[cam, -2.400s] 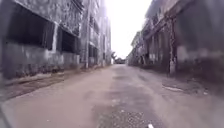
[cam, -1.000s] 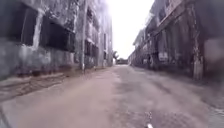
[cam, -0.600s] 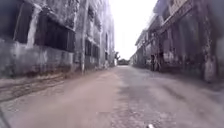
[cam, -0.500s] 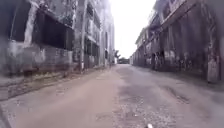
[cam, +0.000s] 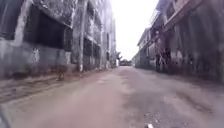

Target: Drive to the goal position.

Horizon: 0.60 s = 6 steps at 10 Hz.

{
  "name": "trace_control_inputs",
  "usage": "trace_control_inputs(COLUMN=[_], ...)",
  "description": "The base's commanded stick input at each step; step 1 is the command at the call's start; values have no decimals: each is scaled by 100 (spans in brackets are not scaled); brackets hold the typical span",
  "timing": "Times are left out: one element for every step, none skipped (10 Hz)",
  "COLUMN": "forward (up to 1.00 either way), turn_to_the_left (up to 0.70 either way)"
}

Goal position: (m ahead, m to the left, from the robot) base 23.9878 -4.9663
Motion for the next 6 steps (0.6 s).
trace_control_inputs(forward=[100,100,100,100,100,100], turn_to_the_left=[0,0,0,0,0,0])
